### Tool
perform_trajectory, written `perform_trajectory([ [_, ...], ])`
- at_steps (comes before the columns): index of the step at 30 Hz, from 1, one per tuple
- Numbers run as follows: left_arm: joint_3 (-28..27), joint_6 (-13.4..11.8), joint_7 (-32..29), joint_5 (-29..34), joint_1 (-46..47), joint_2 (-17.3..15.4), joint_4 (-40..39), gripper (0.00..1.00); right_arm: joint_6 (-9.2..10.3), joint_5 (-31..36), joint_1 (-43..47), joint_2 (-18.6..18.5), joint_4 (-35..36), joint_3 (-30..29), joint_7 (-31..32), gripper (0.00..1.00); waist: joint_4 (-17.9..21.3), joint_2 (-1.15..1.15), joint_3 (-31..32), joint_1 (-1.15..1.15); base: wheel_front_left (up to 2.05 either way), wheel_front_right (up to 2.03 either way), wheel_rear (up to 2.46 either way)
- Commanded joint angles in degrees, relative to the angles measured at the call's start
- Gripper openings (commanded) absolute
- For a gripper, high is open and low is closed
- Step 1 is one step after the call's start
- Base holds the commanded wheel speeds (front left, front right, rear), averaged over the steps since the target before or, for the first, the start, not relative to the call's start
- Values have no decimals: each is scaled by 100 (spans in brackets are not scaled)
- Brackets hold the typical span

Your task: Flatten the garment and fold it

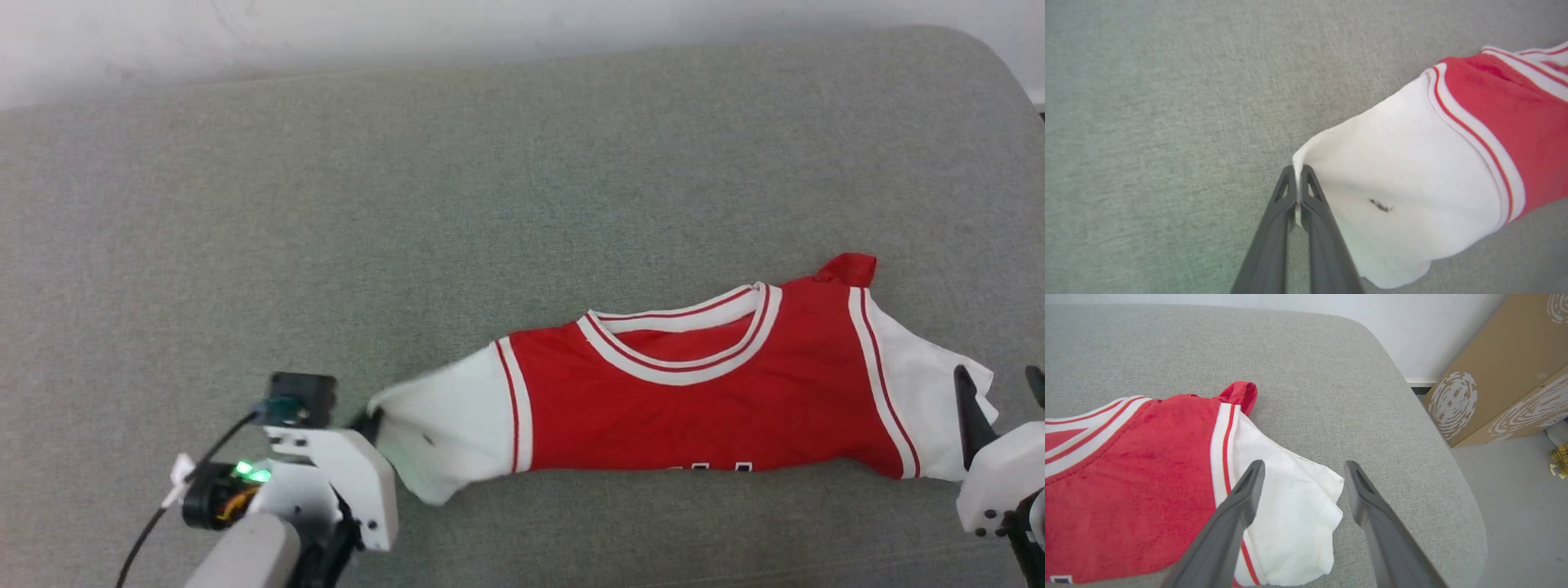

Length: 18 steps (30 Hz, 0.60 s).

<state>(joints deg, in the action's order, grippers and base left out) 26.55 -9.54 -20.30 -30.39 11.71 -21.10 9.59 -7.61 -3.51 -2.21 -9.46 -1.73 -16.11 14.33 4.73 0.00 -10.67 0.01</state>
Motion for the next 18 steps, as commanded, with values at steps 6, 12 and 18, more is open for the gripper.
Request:
perform_trajectory([
  [6, -561, -348, 1105, 37, -71, 105, -215, 0, 12, -272, 166, -319, -13, 222, 591, 100, -179, 0, 149, -1, 0, 0, 0],
  [12, -751, -439, 1519, -8, -176, 140, -433, 0, 12, -518, 109, -767, -72, 508, 1201, 100, -320, 0, 81, -1, 0, 0, 0],
  [18, -628, -346, 1484, 33, -141, 93, -608, 0, 12, -780, -357, -1268, -556, 745, 1600, 100, -468, 0, -134, -1, 0, 0, 0],
])
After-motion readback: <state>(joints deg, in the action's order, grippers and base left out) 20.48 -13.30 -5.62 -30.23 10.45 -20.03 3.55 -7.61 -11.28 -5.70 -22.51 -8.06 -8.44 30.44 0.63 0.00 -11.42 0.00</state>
